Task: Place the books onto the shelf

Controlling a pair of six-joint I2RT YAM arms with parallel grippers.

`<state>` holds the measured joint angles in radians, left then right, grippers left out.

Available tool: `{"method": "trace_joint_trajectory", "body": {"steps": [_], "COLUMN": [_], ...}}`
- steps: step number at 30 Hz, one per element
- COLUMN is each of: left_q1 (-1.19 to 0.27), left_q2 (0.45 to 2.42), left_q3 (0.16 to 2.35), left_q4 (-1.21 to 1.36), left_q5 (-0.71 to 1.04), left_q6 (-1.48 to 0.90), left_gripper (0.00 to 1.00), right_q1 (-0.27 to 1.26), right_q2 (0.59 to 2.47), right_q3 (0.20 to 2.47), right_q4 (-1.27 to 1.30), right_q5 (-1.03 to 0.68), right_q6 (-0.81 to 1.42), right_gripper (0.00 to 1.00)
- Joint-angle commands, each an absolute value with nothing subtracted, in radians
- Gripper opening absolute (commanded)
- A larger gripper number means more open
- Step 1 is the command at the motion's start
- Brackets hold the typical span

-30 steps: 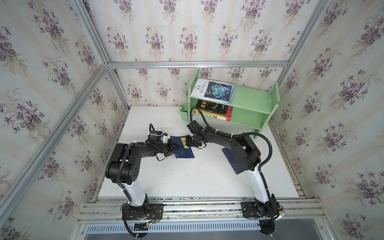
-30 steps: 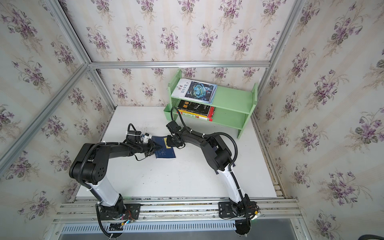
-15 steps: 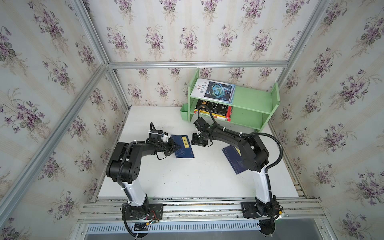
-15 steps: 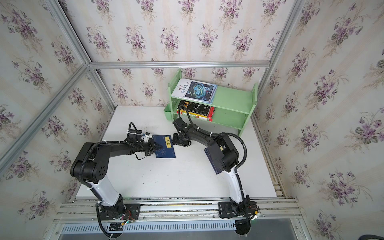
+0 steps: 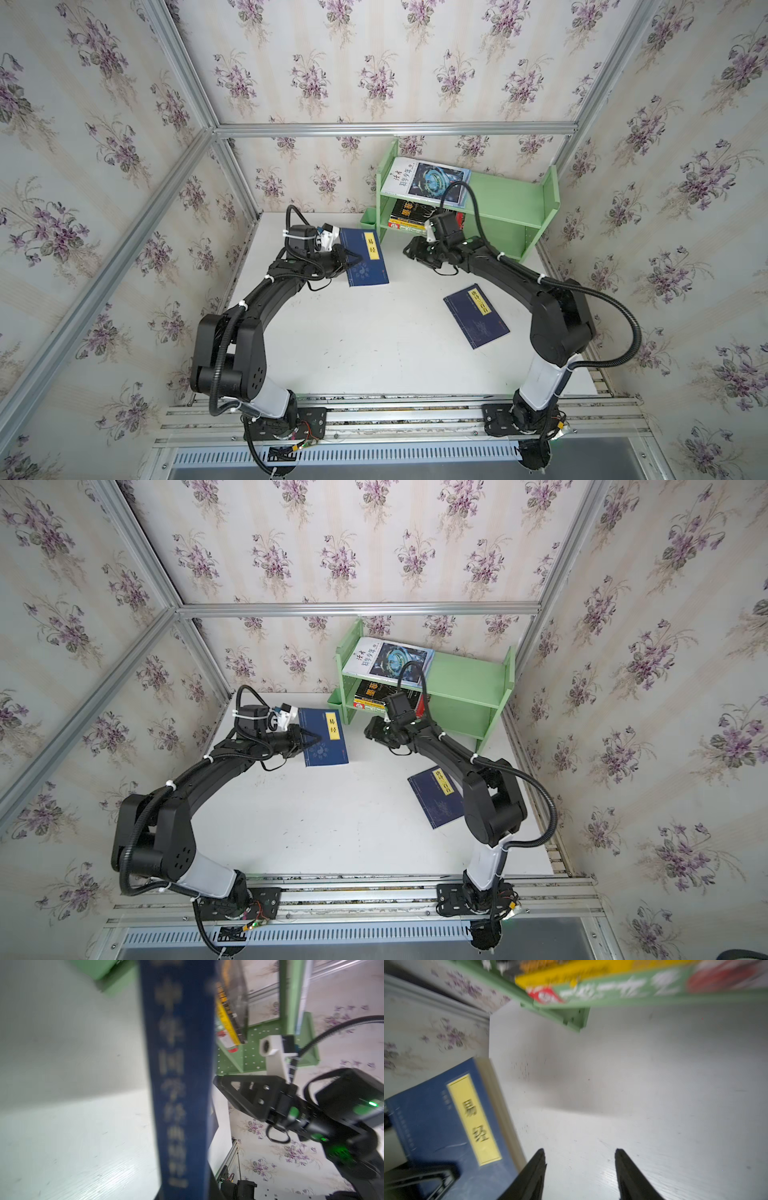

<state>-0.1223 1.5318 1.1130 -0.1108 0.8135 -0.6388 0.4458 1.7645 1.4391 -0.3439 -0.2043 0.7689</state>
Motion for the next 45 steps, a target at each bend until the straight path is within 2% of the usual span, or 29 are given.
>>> {"method": "trace_joint_trajectory", "body": {"steps": [1, 3, 6, 9, 13, 16, 20, 30, 34, 45], "left_q1": [-0.121, -0.123, -0.123, -0.131, -0.166, -0.192, -0.230, -0.308, -0.333, -0.350], "left_q2": [1.498, 1.477, 1.462, 1.468, 1.482, 1.519, 1.575, 1.737, 1.773, 1.838], "left_q3": [1.187, 1.244, 1.324, 1.409, 1.492, 1.539, 1.586, 1.648, 1.666, 1.690], "left_q4": [-0.110, -0.109, -0.109, -0.108, -0.075, 0.011, 0.202, 0.626, 0.640, 0.676], "left_q5": [0.909, 0.925, 0.937, 0.922, 0.837, 0.793, 0.754, 0.593, 0.530, 0.471], "left_q6": [-0.621, -0.641, -0.682, -0.727, -0.802, -0.903, -1.036, -1.322, -1.344, -1.416], "left_gripper": [0.10, 0.10, 0.10, 0.10, 0.09, 0.10, 0.11, 0.13, 0.13, 0.13], "right_q1": [0.428, 0.419, 0.396, 0.368, 0.361, 0.362, 0.362, 0.366, 0.370, 0.377], "right_q2": [1.684, 1.653, 1.604, 1.545, 1.520, 1.488, 1.451, 1.493, 1.530, 1.582], "right_q3": [1.483, 1.536, 1.525, 1.444, 1.457, 1.418, 1.333, 1.246, 1.248, 1.291], "right_q4": [-0.376, -0.439, -0.399, -0.280, -0.285, -0.186, -0.004, 0.439, 0.593, 0.682], "right_q5": [-0.134, -0.089, -0.095, -0.153, -0.212, -0.267, -0.291, -0.454, -0.495, -0.532], "right_q6": [0.711, 0.653, 0.651, 0.731, 0.739, 0.775, 0.836, 0.997, 1.053, 1.082], "right_gripper": [0.51, 0.52, 0.56, 0.58, 0.61, 0.70, 0.74, 0.75, 0.74, 0.73]}}
